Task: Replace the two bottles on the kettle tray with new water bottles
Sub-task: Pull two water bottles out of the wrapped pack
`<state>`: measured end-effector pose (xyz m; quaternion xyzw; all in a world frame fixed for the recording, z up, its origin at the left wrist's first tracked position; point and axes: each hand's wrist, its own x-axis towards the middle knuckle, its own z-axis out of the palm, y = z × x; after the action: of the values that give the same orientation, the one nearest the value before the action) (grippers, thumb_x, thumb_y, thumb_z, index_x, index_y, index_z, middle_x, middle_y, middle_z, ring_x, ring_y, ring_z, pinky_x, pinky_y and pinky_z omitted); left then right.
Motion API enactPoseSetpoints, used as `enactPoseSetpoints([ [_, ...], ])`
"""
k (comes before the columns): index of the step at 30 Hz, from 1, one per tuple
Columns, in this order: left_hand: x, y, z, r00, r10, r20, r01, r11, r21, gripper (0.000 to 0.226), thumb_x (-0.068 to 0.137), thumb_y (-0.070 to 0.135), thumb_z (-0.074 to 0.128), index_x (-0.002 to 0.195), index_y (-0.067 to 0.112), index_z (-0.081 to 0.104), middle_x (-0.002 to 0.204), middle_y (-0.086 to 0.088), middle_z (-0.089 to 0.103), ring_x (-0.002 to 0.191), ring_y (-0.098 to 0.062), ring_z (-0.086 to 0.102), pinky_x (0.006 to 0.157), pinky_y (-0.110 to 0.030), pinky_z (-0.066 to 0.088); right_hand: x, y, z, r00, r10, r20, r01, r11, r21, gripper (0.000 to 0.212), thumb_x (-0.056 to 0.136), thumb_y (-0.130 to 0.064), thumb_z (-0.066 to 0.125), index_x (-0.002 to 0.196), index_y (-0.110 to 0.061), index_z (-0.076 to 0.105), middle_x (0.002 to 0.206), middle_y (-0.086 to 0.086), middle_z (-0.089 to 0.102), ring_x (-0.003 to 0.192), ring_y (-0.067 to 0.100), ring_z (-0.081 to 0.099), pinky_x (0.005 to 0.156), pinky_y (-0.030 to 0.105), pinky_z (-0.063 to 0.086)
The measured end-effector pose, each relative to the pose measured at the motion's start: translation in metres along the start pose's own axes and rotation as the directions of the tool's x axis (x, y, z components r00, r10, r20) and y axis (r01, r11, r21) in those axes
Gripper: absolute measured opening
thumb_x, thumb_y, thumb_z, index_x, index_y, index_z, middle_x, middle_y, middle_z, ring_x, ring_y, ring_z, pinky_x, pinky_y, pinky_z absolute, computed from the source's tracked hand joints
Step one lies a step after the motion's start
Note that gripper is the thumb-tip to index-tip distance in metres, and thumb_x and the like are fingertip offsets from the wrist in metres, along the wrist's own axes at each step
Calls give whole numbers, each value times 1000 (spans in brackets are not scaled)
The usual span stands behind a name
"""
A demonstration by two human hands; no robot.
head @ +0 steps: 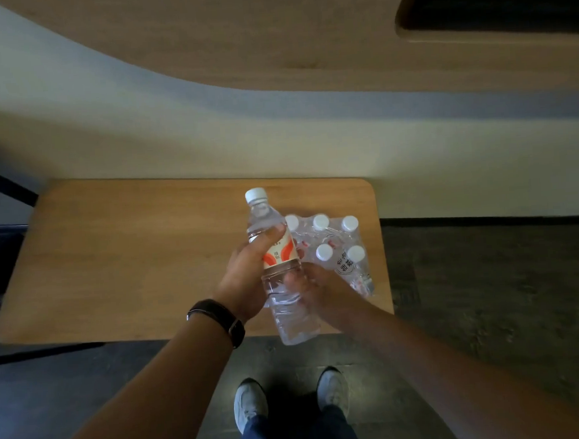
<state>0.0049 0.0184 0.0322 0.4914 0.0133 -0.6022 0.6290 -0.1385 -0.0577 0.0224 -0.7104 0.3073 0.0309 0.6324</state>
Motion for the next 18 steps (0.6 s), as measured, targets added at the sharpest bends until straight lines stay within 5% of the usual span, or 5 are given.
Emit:
enactPoseSetpoints([
  [4, -2, -3, -10, 999, -36, 2, 36, 993, -116, 62, 83, 40, 73, 130, 5, 53, 104, -17, 68, 87, -30, 69, 79, -44, 55, 23, 30, -48, 920, -118, -373, -74, 883, -463, 29, 93, -50, 56, 88, -24, 68, 75, -7, 64, 71, 4, 60, 65, 31, 44],
  [7, -3, -3, -16, 999, -36, 15, 37, 995, -94, 56, 85, 41, 70, 126, 6, 55, 99, -15, 68, 83, -28, 67, 76, -43, 55, 51, 49, -65, 965, -24, -261, -203, 560, -803, 37, 83, -42, 71, 110, -17, 67, 110, 9, 63, 105, 29, 56, 87, 40, 47],
  [10, -2, -3, -21, 999, -35, 1, 35, 998, -46, 62, 84, 43, 70, 130, 5, 52, 101, -15, 66, 86, -29, 66, 82, -46, 51, 69, 56, -60, 978, -121, -173, -113, 392, -913, 32, 80, -41, 71, 105, -22, 67, 112, 6, 65, 105, 29, 56, 86, 38, 45],
  [14, -1, -6, -26, 998, -52, -37, 52, 999, -13, 69, 80, 44, 75, 132, 4, 51, 100, -15, 67, 85, -29, 66, 83, -47, 50, 79, 56, -54, 968, -211, -136, -55, 351, -935, 19, 78, -36, 74, 87, -21, 68, 101, 4, 70, 94, 26, 61, 70, 31, 35],
  [18, -1, -4, -28, 997, -58, -47, 58, 998, 3, 75, 79, 46, 76, 135, 3, 50, 101, -15, 67, 85, -29, 67, 82, -47, 51, 77, 51, -64, 977, -187, -105, 2, 497, -868, 19, 73, -34, 79, 77, -20, 67, 96, 3, 69, 90, 24, 62, 69, 29, 35],
])
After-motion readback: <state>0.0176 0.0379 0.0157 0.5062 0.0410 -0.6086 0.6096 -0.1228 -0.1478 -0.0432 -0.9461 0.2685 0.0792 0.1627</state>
